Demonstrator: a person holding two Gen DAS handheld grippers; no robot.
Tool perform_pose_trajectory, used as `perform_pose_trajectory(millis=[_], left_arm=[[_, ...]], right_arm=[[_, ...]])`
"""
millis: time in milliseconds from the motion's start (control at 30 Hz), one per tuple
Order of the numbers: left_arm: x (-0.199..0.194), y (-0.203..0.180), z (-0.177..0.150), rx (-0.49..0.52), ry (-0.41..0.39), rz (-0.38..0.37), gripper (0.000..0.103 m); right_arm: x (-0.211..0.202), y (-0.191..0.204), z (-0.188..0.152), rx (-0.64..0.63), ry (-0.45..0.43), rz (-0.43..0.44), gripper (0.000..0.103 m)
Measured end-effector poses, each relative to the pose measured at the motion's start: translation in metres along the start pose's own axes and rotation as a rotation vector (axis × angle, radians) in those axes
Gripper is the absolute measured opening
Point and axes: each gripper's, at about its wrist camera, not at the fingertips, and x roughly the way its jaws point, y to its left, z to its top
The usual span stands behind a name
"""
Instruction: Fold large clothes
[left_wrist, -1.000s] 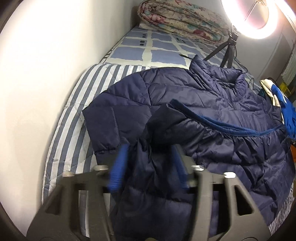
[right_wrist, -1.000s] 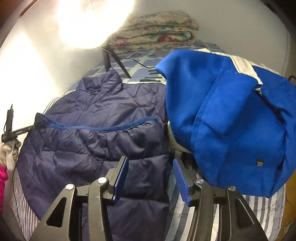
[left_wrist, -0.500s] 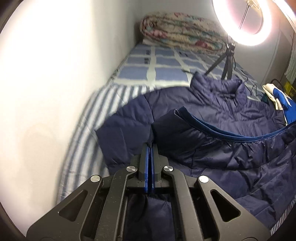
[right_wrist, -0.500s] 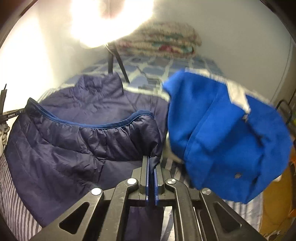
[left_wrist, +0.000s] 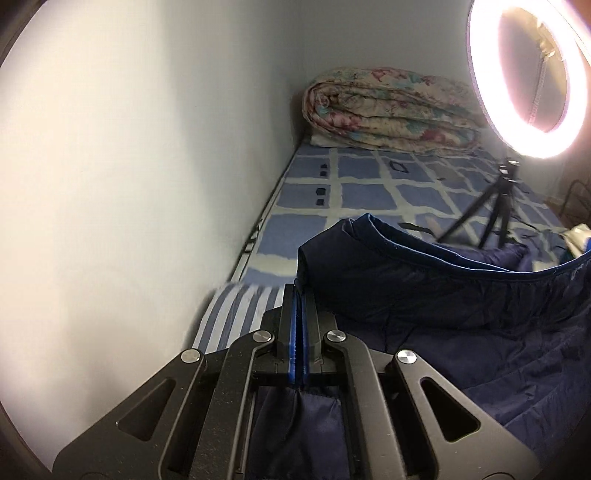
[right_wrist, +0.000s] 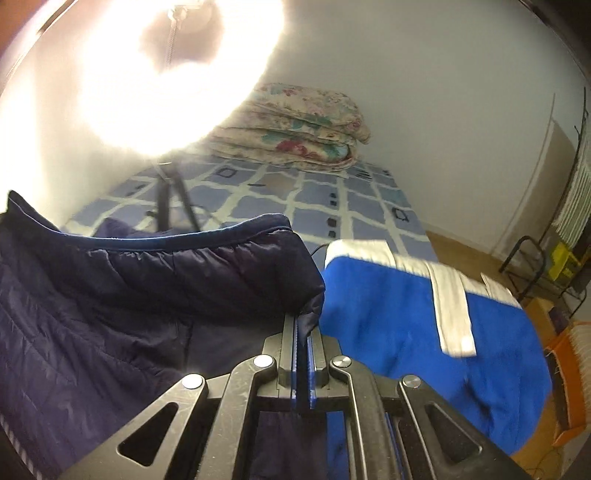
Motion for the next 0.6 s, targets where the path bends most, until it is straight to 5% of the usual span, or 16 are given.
perform_pose_trajectory(millis=[433, 600], left_arm=[[0.11, -0.034, -0.027, 0.042, 0.109, 0.095, 0.0], [0.107, -0.035, -0.028, 0.047, 0.121, 0.136, 0.014]], right_arm=[[0.09, 0.028, -0.004, -0.14, 0.103, -0.134, 0.001], [0.09, 0.033, -0.004, -0.157, 0.124, -0.146, 0.004]])
